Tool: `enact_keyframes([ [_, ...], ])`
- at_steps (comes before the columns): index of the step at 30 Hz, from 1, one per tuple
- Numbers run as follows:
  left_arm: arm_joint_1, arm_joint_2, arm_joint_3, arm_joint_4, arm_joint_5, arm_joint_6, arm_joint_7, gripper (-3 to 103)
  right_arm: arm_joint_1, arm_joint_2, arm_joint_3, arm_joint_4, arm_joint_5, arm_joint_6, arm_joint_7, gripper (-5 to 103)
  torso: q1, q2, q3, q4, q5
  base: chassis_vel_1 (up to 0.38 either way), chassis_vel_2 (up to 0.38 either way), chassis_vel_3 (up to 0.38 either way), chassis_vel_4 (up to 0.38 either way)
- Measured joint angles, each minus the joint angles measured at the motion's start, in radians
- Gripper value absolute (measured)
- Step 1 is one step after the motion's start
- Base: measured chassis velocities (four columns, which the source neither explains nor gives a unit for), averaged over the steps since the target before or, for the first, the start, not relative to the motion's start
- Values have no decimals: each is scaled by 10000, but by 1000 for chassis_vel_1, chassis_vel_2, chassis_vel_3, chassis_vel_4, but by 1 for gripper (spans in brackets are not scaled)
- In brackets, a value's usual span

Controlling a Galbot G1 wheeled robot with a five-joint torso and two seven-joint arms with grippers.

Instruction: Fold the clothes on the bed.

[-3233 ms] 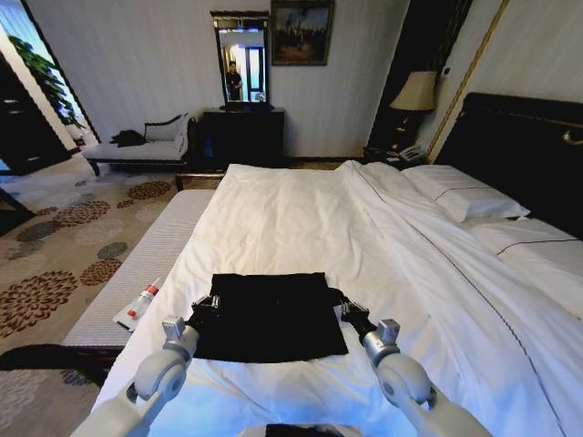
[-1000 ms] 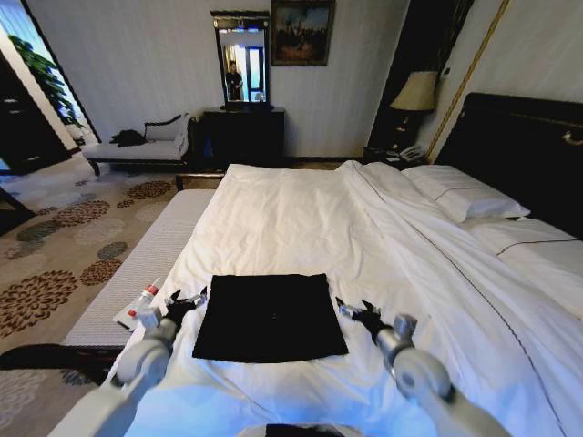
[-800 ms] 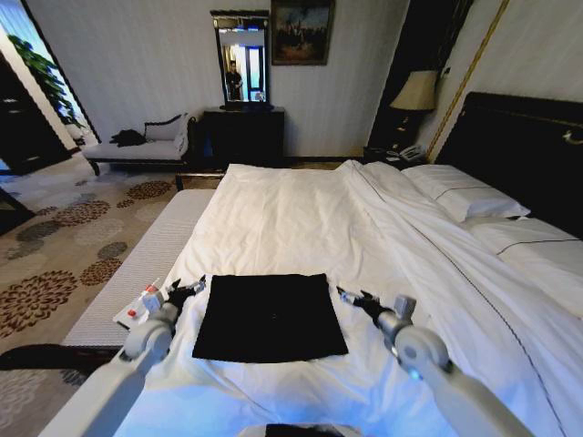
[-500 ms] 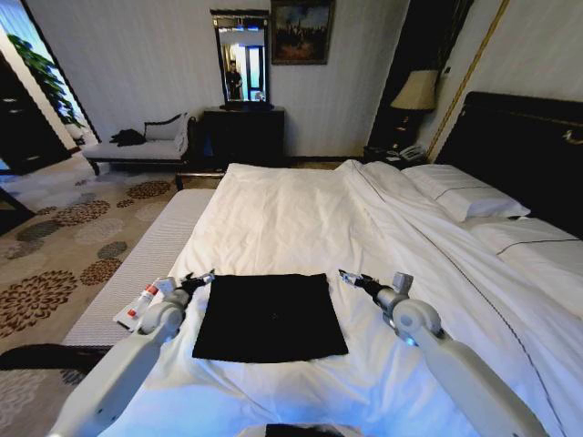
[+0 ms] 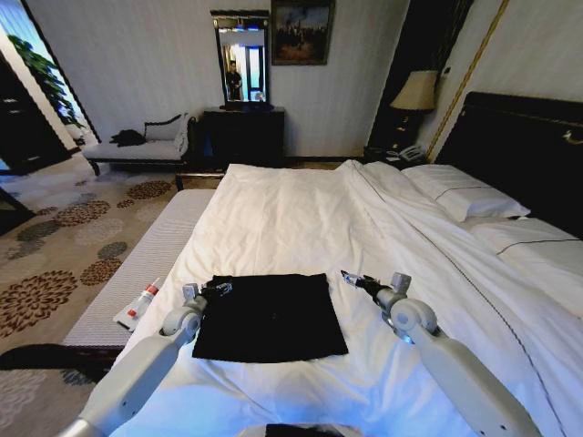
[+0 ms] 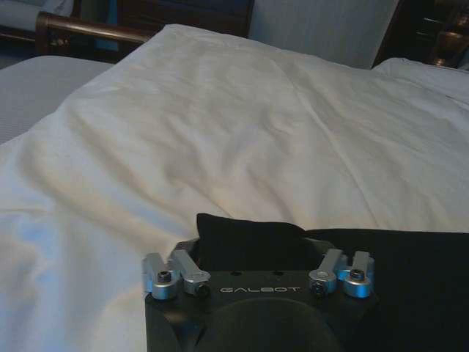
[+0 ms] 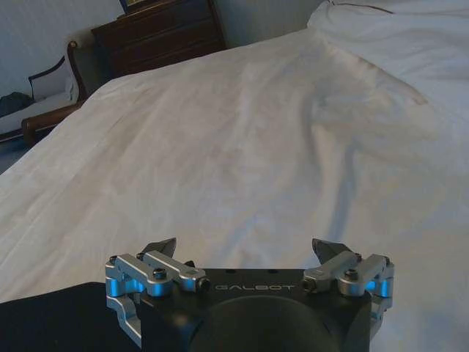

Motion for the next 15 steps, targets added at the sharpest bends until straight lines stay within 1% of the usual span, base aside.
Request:
enact_keyframes([
  [3,71,6,-155,-18,28,-63,-51,59,6,-1,-17,25,-64,9,0,100,0,0,0,0,-1,0,0,0,0],
  [4,71,6,-155,-18,28,-63,-51,59,6,-1,-17,25,-64,9,0,100,0,0,0,0,-1,0,0,0,0],
  [6,76,13,-235,-32,55,-91,-59,48,49,15,-47,17,-72,14,7,100,0,0,0,0,1,0,0,0,0],
  [8,57,12,-248,-14,62,-98,-59,48,78,24,-65,-6,-70,16,11,100,0,0,0,0,0,0,0,0,0],
  [11,-83,11,-228,120,64,-105,-42,32,250,102,-181,-216,-41,18,31,100,0,0,0,0,-1,0,0,0,0],
  [12,-83,11,-228,120,64,-105,-42,32,250,102,-181,-216,-41,18,31,100,0,0,0,0,-1,0,0,0,0],
  [15,-143,-33,-197,166,132,-111,5,16,331,163,-233,-390,0,18,64,100,0,0,0,0,0,0,0,0,0],
])
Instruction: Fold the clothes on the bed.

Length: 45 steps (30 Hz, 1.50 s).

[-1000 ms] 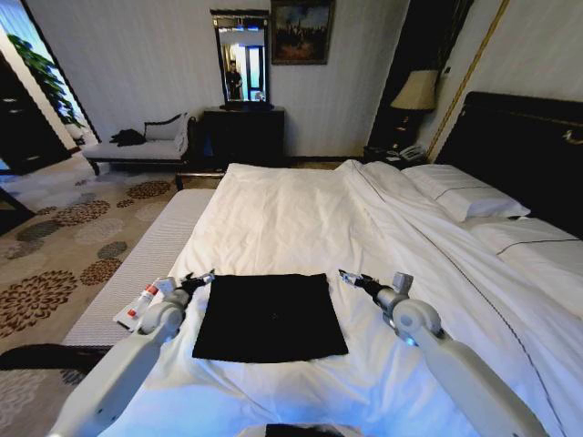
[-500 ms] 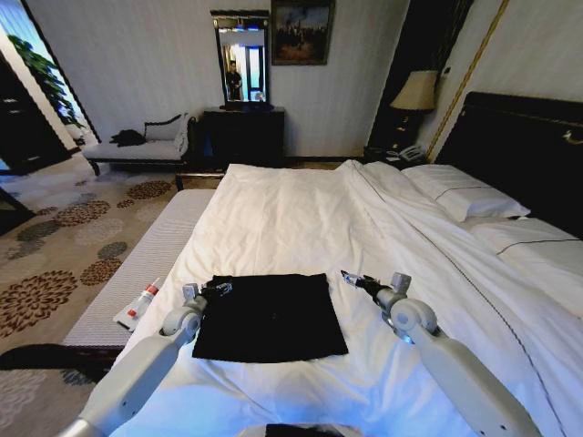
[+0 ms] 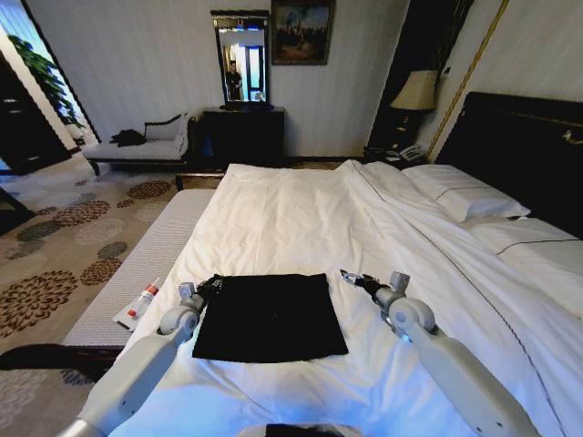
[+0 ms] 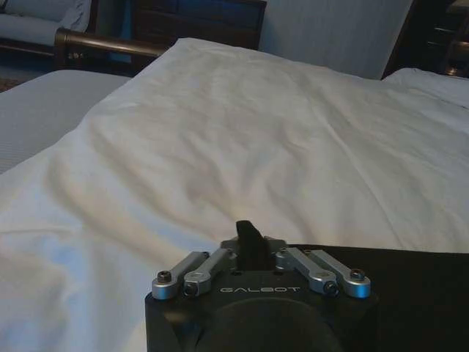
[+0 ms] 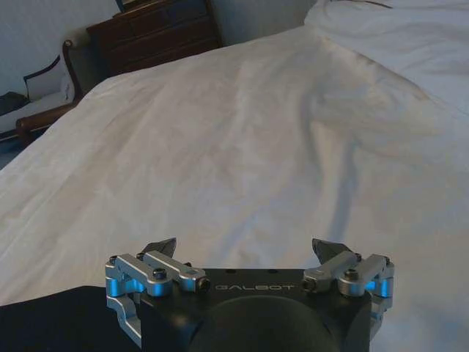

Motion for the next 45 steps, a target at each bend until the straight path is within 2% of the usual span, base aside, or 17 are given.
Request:
enact_keyframes([
  [1,-6,-18,-9,-5,2,0,2,11,18,3,-7,-38,40,-1,16,100,0,0,0,-2,-1,0,0,0,0],
  [3,-7,-19,-12,-19,4,-1,3,11,41,4,-15,-75,84,-3,28,100,0,0,0,-3,-2,0,0,0,0],
  [5,-1,14,-13,-60,9,0,10,3,117,4,-44,-149,153,-4,34,100,0,0,0,-2,-2,0,0,0,0],
  [12,146,158,-80,-247,13,-6,9,1,465,56,-268,-443,776,-81,30,100,0,0,0,-1,-1,0,0,0,0],
  [16,264,321,-168,-412,1,-9,-36,1,807,208,-433,-846,1595,-404,238,100,0,0,0,-1,-2,0,0,0,0],
  [19,400,552,-349,-572,-89,-9,-63,1,1125,349,-620,-1166,2046,-644,92,100,0,0,0,-3,-3,0,0,0,0],
  [24,547,851,-493,-695,-166,-6,-123,1,1497,623,-1072,-1589,2010,-757,-270,100,0,0,0,0,-3,0,0,0,0],
  [35,545,896,-241,-855,-174,16,-339,1,2401,1564,-1754,-3332,1473,-615,-793,100,0,0,0,1,-1,0,0,0,0],
  [43,384,962,-101,-863,-227,31,-384,1,2871,1936,-1913,-3753,1736,-618,-908,101,0,0,0,-2,-2,0,0,0,0],
  [45,358,962,-92,-863,-237,34,-389,1,2945,2003,-1960,-3836,1736,-626,-901,97,0,0,0,0,-1,0,0,0,0],
])
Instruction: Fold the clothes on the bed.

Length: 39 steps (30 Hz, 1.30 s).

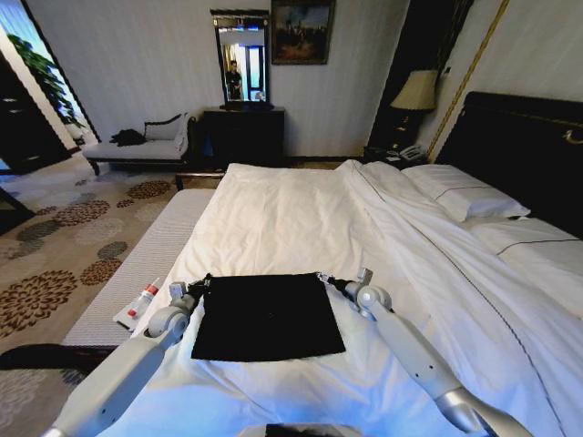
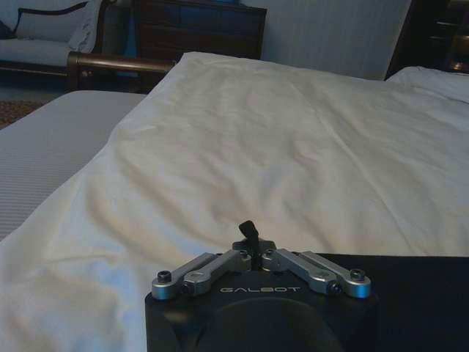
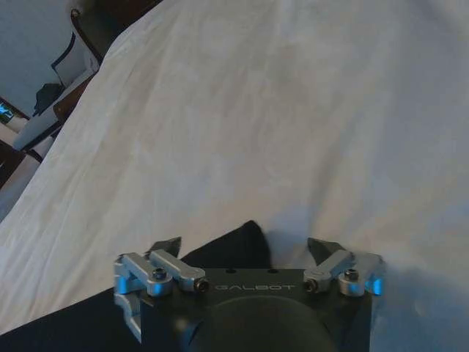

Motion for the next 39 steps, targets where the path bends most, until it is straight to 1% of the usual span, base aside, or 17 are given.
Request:
enact_keyframes([
  [3,-31,-18,23,-8,-16,6,-24,1,182,84,-70,-170,-4,-23,18,82,1,0,0,1,0,0,0,0,0],
  [4,-31,-20,31,-15,-16,7,-29,1,216,82,-88,-193,-4,-33,23,82,0,0,0,1,0,0,0,0,0],
  [5,-31,-20,33,-20,-17,8,-29,1,241,67,-111,-202,-4,-41,28,76,0,0,0,0,0,0,0,0,0],
  [6,-31,-20,33,-20,-17,8,-29,1,241,67,-111,-202,-4,-41,28,76,0,0,0,0,0,0,0,0,0],
  [8,-15,-26,33,-30,-16,9,-31,1,264,16,-157,-215,-5,-53,34,65,0,0,0,0,1,0,0,0,0],
  [9,-15,-26,33,-30,-16,9,-31,1,264,16,-157,-215,-5,-53,34,65,0,0,0,0,1,0,0,0,0],
  [10,-11,-33,32,-31,-15,9,-32,1,265,-20,-176,-216,-9,-70,35,60,0,0,0,0,0,0,0,0,0],
  [11,-14,-39,29,-52,-15,11,-35,1,227,-81,-208,-202,-39,-113,35,43,0,0,0,0,0,0,0,0,0],
  [13,-17,-38,28,-73,-17,13,-41,1,188,-83,-223,-181,-54,-129,35,33,0,0,0,-1,1,0,0,0,0],
  [15,-17,-37,25,-82,-19,14,-49,1,176,-73,-223,-171,-54,-132,35,33,0,0,0,-1,0,0,0,0,0],
  [17,-16,-38,16,-87,-18,16,-59,1,152,-46,-223,-146,-47,-128,48,21,0,0,0,0,0,0,0,0,0],
  [18,-16,-38,16,-87,-18,16,-59,1,152,-46,-223,-146,-47,-128,48,21,0,0,0,0,0,0,0,0,0],
  [21,38,-53,-30,-114,0,17,-68,1,47,-52,-232,15,-6,-87,101,5,0,0,0,1,1,0,0,0,0],
  [22,56,-65,-43,-123,3,16,-71,1,16,-78,-236,58,0,-77,101,2,0,0,0,0,1,0,0,0,0],
  [31,165,-136,-144,-220,50,-1,-92,1,-115,-256,-179,397,20,15,105,0,1,0,0,1,1,0,0,0,0],
  [38,166,0,-549,-920,-177,-44,-365,1,-488,-814,242,2038,70,258,432,0,1,0,0,0,0,0,0,0,0],
  [39,166,0,-549,-920,-177,-44,-365,1,-488,-814,242,2038,70,258,432,0,1,0,0,0,0,0,0,0,0],
])
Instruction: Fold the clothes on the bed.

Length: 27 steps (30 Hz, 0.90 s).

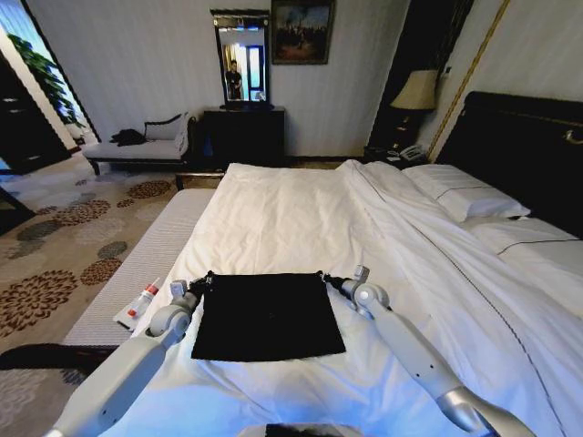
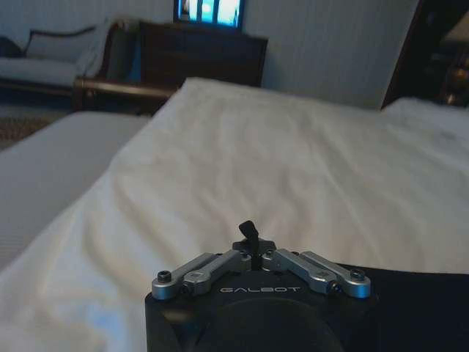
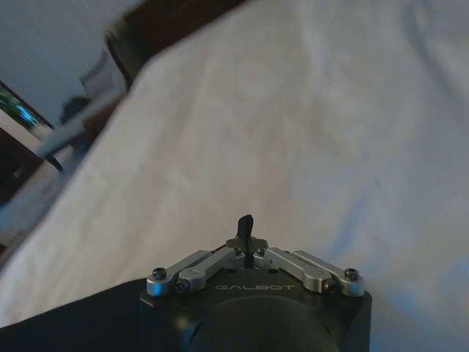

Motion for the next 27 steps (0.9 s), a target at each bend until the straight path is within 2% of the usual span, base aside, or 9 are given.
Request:
enact_keyframes([
  [6,-47,428,-391,-998,-184,-147,-151,1,-233,-478,657,1741,343,153,701,0,-1,0,0,0,0,0,0,0,0],
  [8,-164,694,-605,-1638,-451,-199,-318,1,-325,-761,1001,2619,739,203,1138,0,0,0,-1,2,1,0,0,0,0],
  [13,-375,1021,-812,-2392,-946,-200,-558,1,-478,-1157,1384,3673,1061,250,1586,0,-1,0,0,-2,2,0,0,0,0],
  [16,-479,1477,-1175,-3226,-1396,-201,-710,1,-582,-1661,1958,5061,1521,270,2068,0,-1,0,-1,1,1,0,0,0,0],
  [20,-291,1753,-1522,-3788,-1448,-151,-855,1,-619,-2120,2511,5913,1984,269,2303,0,-2,2,-2,0,1,0,0,0,0],
  [27,369,1873,-2226,-4498,-1270,-107,-890,1,-928,-2489,3046,6605,2243,256,2619,0,0,2,-1,0,0,0,0,0,0],
])
